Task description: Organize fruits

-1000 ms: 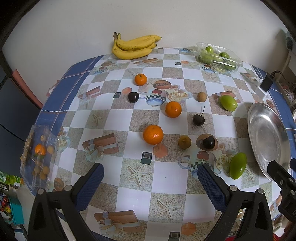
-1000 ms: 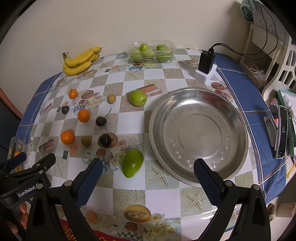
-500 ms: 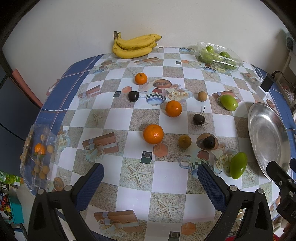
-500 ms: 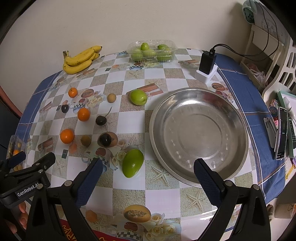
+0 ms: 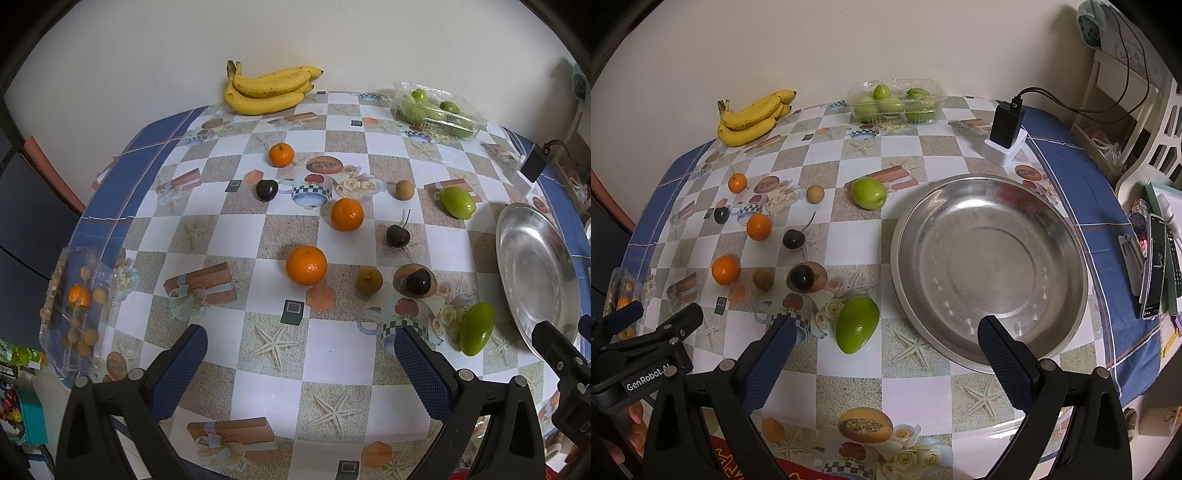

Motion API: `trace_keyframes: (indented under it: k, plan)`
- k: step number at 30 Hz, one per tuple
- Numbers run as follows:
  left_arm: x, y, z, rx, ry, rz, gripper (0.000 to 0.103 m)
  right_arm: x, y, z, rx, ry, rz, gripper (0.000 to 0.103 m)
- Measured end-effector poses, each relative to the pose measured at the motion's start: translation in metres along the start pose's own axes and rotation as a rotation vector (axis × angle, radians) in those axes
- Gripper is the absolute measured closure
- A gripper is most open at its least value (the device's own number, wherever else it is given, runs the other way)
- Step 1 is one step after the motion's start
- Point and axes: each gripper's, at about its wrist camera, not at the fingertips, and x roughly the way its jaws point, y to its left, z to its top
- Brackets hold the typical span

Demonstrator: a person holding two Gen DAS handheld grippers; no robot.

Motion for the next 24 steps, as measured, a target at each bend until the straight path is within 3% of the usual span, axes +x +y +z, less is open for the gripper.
trace_keyframes:
  k: [8, 19, 24]
  plan:
    - [0.003, -0.001, 0.012, 0.007, 0.025, -0.024, 0.000, 0.008, 0.010, 0.008, -0.039, 0.019, 0.022, 0.004]
    - [0.022, 0.008, 0.046, -0.051, 0.144, -0.151, 0.000, 0.035, 0.021, 0.019, -0.008, 0.147, 0.098, 0.004]
    - [0.031, 0.007, 0.059, -0.009, 0.171, -0.156, 0.000, 0.050, 0.023, 0.021, 0.019, 0.199, 0.102, 0.005]
